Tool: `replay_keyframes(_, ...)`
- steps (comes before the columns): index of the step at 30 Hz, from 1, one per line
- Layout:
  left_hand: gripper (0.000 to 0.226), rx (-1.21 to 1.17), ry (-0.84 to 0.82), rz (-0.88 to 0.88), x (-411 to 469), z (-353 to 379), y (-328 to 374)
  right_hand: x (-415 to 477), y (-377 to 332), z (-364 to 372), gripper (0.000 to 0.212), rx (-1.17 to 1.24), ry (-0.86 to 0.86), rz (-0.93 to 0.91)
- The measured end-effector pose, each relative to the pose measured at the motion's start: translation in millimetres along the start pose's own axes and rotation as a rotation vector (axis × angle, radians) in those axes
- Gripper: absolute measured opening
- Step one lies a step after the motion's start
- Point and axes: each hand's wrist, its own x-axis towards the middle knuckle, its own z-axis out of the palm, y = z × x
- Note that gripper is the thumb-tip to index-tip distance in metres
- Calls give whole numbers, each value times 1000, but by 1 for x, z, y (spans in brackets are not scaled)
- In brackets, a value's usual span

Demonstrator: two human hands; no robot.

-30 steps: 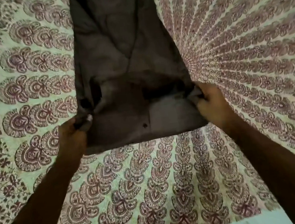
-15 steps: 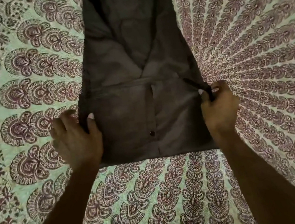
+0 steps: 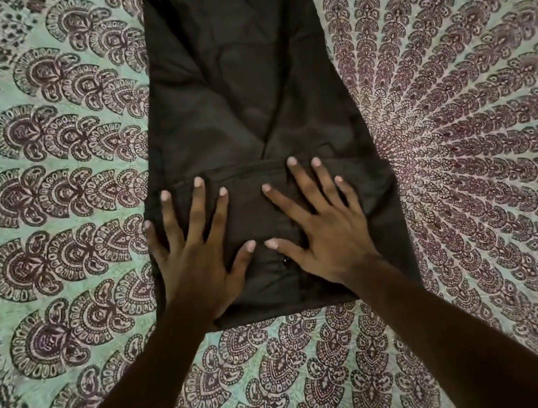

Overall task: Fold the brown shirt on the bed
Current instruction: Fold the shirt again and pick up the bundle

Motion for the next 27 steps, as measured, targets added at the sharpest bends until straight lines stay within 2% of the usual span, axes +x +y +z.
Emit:
replay_keyframes(4,87,-8,-16,-30,1,0,0,-2,44,-5,84,-51,2,84)
replay_keyframes(8,87,-43,-65,-23,3,-6,-2,-6,72,-14,81,-2,-56,205)
replay_keyframes(13,86,-297,-34,80,-12,-27,-21,-40,75,-33,85,90,-106,288)
replay_keyframes(16,91,-229,-98,226,-55,-28,-47,-85,67,-43,87,75,-92,173)
replay_keyframes(19,79,-159,-158,370,-94,-11,-75,-126,61,-28,82,68,-161,-24)
replay_keyframes(24,39,-158,68,420,-94,7,-81,-128,66,-7,60,74,-45,-34)
replay_keyframes(27,49,-255,129,342,-77,-6,-76,-111,67,-15,54,124,39,-4)
